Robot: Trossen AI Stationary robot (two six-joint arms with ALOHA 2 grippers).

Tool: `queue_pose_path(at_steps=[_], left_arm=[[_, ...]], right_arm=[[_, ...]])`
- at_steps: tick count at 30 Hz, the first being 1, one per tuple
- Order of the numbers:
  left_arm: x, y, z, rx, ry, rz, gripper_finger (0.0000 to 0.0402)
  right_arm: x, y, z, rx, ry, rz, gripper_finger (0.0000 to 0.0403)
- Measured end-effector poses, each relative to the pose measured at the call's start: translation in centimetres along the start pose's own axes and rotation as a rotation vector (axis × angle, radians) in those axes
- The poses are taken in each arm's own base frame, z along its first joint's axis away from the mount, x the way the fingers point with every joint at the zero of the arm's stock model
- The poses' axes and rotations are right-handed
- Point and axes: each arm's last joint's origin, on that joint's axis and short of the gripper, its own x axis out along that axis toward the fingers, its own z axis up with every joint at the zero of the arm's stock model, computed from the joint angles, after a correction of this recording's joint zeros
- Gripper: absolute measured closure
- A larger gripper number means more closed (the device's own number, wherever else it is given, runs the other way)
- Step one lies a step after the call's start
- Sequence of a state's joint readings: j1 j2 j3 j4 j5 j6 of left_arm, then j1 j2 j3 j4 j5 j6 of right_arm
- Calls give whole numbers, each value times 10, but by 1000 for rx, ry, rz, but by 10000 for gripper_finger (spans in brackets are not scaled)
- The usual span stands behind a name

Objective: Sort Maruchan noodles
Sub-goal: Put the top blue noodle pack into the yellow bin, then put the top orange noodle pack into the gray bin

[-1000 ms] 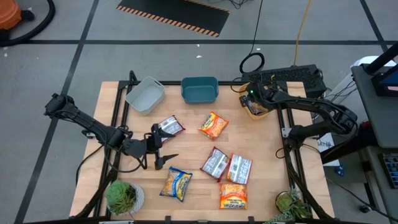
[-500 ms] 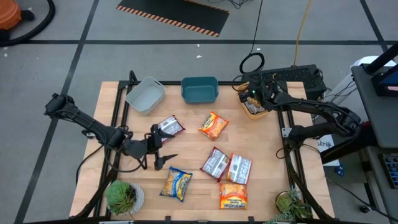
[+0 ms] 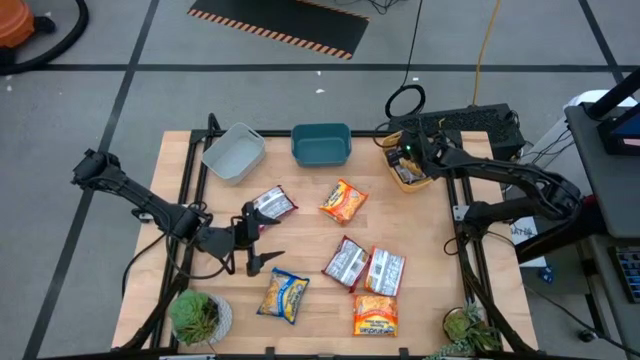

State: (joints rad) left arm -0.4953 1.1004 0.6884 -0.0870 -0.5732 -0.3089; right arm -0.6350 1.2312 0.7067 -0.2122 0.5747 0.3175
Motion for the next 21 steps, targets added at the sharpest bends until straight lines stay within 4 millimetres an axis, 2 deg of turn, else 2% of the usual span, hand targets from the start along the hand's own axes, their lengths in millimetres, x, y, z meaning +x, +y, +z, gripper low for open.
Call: queue_pose_path(at_steps=[8, 14, 17, 21], left_arm=[[0, 0, 0, 14, -2, 1, 7], [0, 1, 0, 42, -2, 3, 7], [0, 1, 0, 49, -2, 3, 7], [0, 1, 1, 49, -4, 3, 7]], right_arm=[[-10, -3, 3, 45, -19, 41, 337], [-42, -7, 16, 136, -118, 257, 301], [-61, -8, 20, 168, -163, 405, 294], [-83, -5, 20, 176, -211, 517, 294]])
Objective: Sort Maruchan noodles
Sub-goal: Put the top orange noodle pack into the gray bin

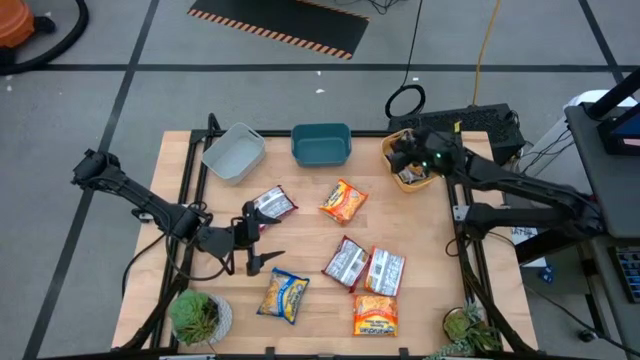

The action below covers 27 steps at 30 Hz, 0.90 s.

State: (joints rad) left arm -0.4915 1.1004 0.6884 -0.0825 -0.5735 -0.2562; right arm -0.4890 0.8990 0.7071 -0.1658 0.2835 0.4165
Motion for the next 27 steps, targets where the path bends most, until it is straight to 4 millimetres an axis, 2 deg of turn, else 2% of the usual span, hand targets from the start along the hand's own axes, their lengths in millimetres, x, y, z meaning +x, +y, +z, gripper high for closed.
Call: queue_pose_path(at_steps=[6, 15, 27], left_arm=[[0, -1, 3, -21, -31, -7, 7], [-2, -4, 4, -27, -45, -27, 7], [-4, -20, -3, -21, -12, -121, 7]], right_arm=[[-16, 21, -1, -4, -40, 142, 293], [-33, 55, -15, 36, 0, 339, 293], [-58, 100, -47, 96, -5, 394, 293]])
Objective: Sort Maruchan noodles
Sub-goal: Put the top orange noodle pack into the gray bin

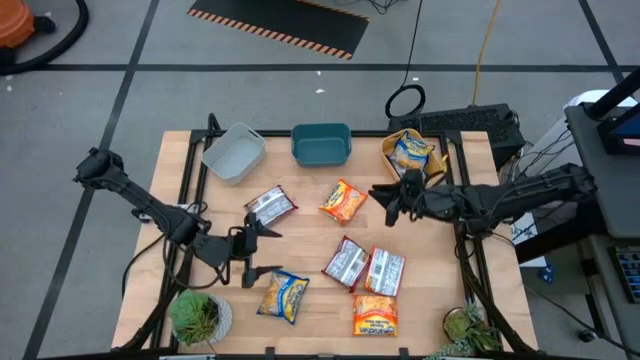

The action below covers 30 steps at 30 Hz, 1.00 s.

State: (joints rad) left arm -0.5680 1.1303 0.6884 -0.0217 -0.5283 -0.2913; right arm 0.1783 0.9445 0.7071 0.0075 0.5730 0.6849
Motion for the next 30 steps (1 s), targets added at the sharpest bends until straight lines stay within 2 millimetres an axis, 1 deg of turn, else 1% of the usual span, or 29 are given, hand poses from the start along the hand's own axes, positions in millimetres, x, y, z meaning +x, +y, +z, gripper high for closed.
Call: queue_pose_path(at_steps=[5, 9, 13, 20, 23, 25, 30], left_arm=[[5, -7, -6, 16, 27, -15, 7], [9, -11, -9, 23, 39, -50, 7], [9, -12, -10, 28, 40, -57, 7], [10, -12, -8, 65, 24, -58, 7], [12, -8, -5, 76, 11, -43, 7], [14, -4, -3, 92, 1, -29, 7], [19, 5, 2, 128, -26, 10, 7]], right_arm=[[8, 22, -10, 18, -67, 75, 293], [15, 35, -18, 27, -91, 135, 293], [19, 41, -28, 38, -78, 154, 293], [24, 43, -39, 63, -38, 144, 293], [27, 48, -36, 48, -41, 144, 293], [29, 54, -32, 8, -45, 143, 293], [36, 76, -17, -127, -34, 127, 293]])
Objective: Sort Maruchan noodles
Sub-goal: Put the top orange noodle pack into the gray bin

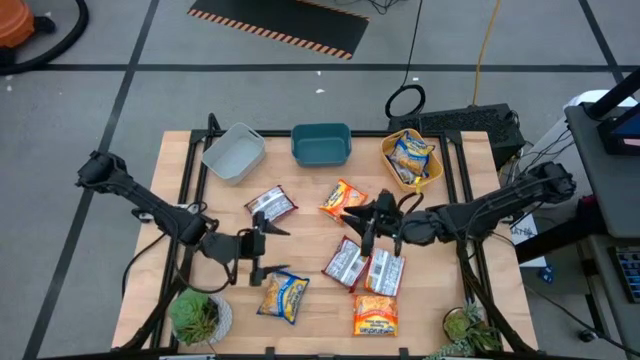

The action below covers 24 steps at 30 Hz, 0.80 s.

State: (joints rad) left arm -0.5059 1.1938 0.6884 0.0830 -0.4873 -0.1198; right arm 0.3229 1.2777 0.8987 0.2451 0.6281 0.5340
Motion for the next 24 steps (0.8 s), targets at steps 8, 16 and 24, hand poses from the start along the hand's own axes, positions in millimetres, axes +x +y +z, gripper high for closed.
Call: queue_pose_path(at_steps=[8, 16, 24], left_arm=[[9, 21, 5, 30, -1, 35, 7], [15, 38, 11, -13, -31, 39, 7], [17, 45, 11, -23, -28, 64, 7]], right_arm=[[20, -6, 9, -265, 217, -186, 293], [44, -41, 0, -512, 398, -271, 293], [61, -69, -14, -659, 622, -229, 293]])
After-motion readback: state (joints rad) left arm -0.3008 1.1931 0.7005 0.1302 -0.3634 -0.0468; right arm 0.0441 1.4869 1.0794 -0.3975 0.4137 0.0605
